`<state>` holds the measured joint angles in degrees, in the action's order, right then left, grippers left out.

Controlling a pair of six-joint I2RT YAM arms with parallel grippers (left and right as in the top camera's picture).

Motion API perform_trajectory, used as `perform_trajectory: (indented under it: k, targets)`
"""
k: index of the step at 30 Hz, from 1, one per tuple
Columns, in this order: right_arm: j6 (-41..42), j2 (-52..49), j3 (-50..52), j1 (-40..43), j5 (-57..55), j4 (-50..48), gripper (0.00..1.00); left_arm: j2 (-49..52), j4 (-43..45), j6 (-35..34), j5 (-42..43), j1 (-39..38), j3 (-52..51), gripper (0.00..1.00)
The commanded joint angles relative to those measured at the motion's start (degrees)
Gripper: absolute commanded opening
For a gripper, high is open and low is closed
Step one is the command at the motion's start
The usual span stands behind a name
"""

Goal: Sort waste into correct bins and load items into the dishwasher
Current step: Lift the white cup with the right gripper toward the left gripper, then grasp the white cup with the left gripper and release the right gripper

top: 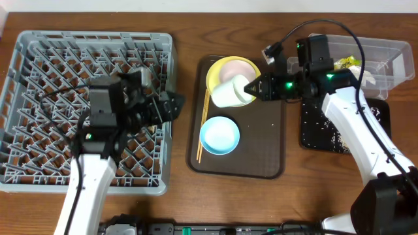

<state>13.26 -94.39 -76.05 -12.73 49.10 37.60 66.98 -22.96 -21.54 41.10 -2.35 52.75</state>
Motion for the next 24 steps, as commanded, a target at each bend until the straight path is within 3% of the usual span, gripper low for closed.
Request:
perform_trajectory:
  k: [1, 5, 7, 13, 24]
  targets:
    - [-1.1, 0.3, -0.7, 0.6, 14.2, -2.5, 0.01, 3.4, 5.6, -4.1, 19.0, 0.0, 1.1, 0.89]
    - [-0.9, 0.3, -0.7, 0.5, 19.8, -6.5, 0.01, 7.3, 17.8, -8.4, 34.4, 0.0, 1.1, 0.89]
    - [-0.8, 0.3, -0.7, 0.5, 22.0, -8.4, 0.01, 8.5, 22.3, -10.7, 37.9, -0.5, 1.1, 0.89]
    - [1.6, 0.3, -0.7, 0.5, 23.7, -12.6, 0.01, 9.6, 30.9, -13.4, 42.3, -3.8, 1.1, 0.89]
    - [6.1, 0.3, -0.7, -0.2, 27.6, -19.0, 0.01, 9.6, 41.6, -19.7, 41.8, -9.5, 1.1, 0.89]
